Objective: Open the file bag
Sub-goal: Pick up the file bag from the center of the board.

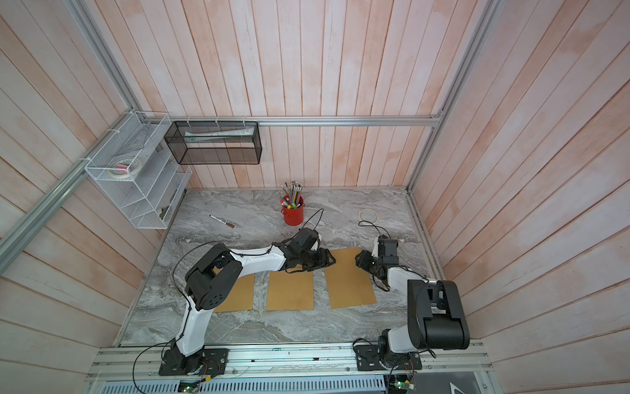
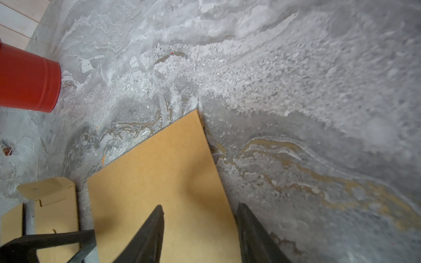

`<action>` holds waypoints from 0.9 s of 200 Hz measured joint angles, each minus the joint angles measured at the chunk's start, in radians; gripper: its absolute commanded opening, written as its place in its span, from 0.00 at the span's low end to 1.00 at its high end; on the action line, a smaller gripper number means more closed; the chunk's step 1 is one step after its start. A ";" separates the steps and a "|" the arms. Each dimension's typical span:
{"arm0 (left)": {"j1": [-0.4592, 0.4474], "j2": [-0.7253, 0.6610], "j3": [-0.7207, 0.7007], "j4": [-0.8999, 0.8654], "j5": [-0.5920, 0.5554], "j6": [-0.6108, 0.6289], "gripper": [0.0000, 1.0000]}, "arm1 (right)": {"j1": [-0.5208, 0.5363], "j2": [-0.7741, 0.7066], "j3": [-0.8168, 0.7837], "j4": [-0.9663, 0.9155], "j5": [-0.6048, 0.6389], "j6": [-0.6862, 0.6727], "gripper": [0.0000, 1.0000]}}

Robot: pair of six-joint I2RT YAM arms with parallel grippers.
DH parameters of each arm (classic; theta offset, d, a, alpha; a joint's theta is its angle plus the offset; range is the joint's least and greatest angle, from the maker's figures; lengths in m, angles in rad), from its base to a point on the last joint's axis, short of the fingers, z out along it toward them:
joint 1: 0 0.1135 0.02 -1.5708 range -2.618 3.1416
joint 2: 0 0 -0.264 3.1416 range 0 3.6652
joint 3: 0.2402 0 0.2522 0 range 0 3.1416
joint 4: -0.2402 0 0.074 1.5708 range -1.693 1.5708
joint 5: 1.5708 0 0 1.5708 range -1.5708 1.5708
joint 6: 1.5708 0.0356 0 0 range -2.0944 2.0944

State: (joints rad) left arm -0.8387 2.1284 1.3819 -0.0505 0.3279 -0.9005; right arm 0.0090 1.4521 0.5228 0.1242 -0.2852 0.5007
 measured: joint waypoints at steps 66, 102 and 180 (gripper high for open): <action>0.006 0.000 -0.052 0.127 -0.006 -0.031 0.60 | -0.003 0.001 0.000 0.003 0.008 -0.002 0.53; 0.004 0.000 -0.071 0.203 0.022 -0.041 0.57 | -0.003 0.002 0.000 0.004 0.010 -0.004 0.53; -0.011 0.000 -0.072 0.344 0.087 -0.048 0.20 | -0.003 0.003 0.000 0.004 0.007 -0.004 0.52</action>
State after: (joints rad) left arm -0.8494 2.1284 1.3102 0.2932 0.4145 -0.9489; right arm 0.0055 1.4551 0.5232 0.1284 -0.2783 0.4969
